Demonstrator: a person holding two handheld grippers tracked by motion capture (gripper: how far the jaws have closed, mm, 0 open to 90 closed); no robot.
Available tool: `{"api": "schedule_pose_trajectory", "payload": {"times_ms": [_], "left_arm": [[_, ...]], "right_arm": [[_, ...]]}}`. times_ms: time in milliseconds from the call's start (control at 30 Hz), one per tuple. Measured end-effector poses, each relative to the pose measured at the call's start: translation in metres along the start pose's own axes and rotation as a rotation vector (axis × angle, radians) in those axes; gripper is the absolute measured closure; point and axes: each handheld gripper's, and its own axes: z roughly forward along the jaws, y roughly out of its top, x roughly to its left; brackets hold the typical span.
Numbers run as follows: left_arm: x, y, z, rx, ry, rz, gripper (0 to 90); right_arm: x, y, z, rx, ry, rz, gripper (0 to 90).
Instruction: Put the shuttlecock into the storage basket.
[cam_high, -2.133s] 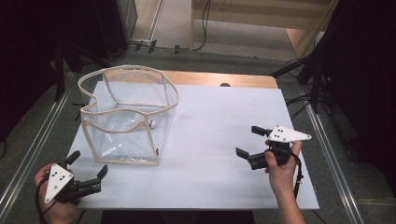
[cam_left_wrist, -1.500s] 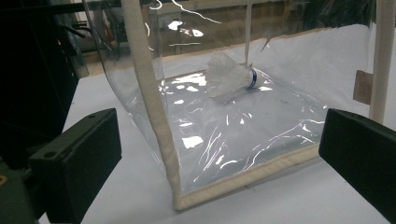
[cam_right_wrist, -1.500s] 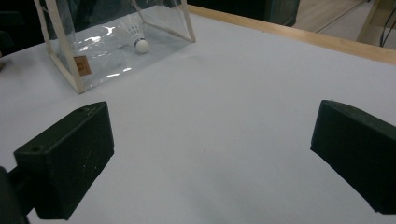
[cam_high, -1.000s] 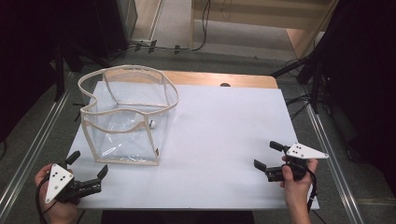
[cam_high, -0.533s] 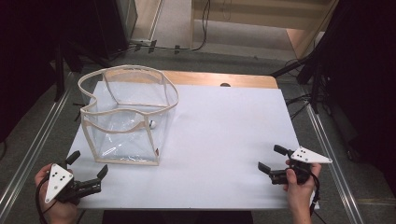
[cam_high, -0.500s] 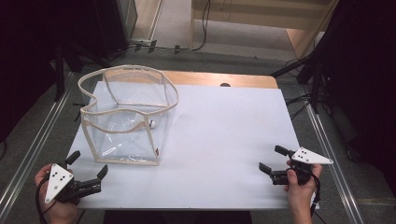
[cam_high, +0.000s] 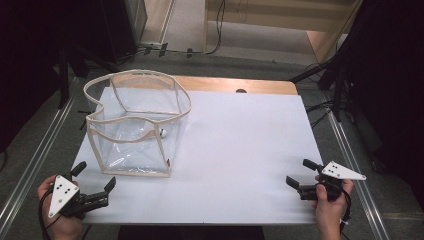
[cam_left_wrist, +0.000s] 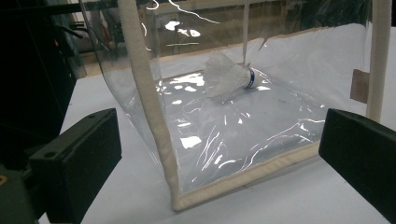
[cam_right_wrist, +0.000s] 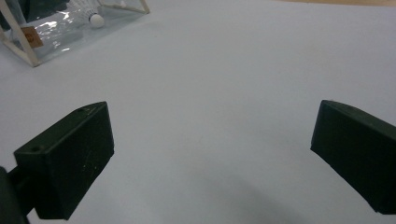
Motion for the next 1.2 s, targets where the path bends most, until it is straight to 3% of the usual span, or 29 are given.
{"api": "schedule_pose_trajectory", "payload": {"times_ms": [267, 500, 633, 900, 1200], "left_arm": [[0.0, 0.0, 0.0, 0.002, -0.003, 0.004, 0.0], [-0.001, 0.0, 0.001, 0.007, -0.004, 0.006, 0.0], [-0.001, 0.0, 0.001, 0.01, -0.001, 0.01, 0.0], [-0.001, 0.001, 0.002, 0.015, 0.006, 0.015, 0.0], [-0.002, 0.001, 0.002, 0.016, 0.008, 0.011, 0.0]], "right_arm": [[-0.01, -0.006, -0.008, -0.013, -0.008, 0.032, 0.0], [-0.012, -0.007, -0.007, -0.009, 0.006, 0.037, 0.0], [-0.015, -0.008, -0.009, -0.033, 0.017, 0.056, 0.0], [-0.011, -0.009, -0.005, 0.0, 0.025, 0.02, 0.0], [-0.013, -0.009, -0.006, -0.016, 0.001, 0.037, 0.0]]}}
